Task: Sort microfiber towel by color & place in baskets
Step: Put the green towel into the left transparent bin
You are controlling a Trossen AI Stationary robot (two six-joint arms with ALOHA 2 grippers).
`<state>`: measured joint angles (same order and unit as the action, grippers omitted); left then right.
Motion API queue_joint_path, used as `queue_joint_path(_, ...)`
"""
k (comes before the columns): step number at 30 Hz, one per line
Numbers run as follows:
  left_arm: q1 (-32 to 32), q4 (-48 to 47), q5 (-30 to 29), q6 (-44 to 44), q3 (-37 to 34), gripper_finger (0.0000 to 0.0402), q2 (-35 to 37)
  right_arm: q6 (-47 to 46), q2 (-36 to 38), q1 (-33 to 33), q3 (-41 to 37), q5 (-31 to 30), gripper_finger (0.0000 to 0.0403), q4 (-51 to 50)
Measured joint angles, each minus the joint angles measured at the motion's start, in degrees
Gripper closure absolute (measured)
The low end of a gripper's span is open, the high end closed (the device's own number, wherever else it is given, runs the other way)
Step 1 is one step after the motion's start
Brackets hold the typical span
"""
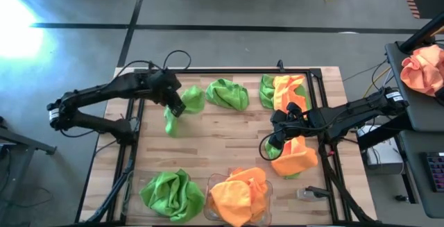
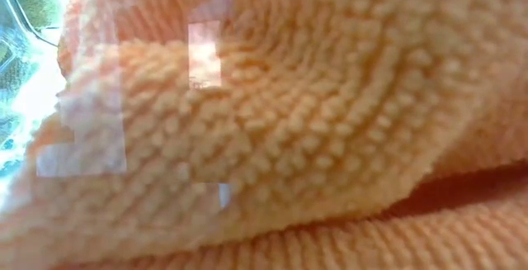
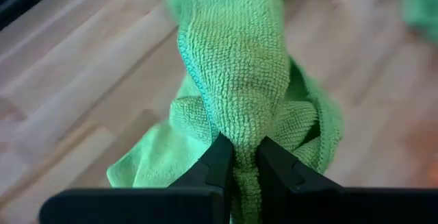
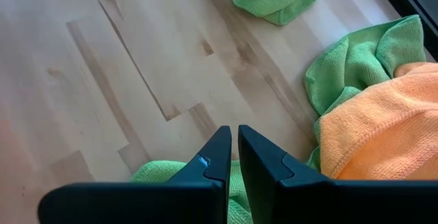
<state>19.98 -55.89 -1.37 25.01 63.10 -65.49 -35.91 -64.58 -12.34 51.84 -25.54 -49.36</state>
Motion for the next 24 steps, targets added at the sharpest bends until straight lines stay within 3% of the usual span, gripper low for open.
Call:
queue_joint_path(9, -15.3, -2.0, -0.3, 14.0, 13.4, 0.0381, 2.2, 0.5, 0.0, 0.0, -1.0, 0.0, 0.0381, -0.1)
queue_joint_path(15, -27.7, -8.0, -5.4, 22.6, 21.3, 0.0381, 0.8, -0.1, 0.0, 0.0, -2.8, 0.0, 0.0381, -0.1)
queue_joint_path(20, -39.5, -14.1, -10.2, 34.6, 24.4, 0.0379, -0.5, -0.1, 0.0, 0.0, -3.9, 0.0, 0.0381, 0.0)
queue_joint_path(24, -49.6, -13.3, -12.3, 43.6, 24.4, 0.0374, -1.6, -0.1, 0.0, 0.0, -4.4, 0.1, 0.0381, 0.0)
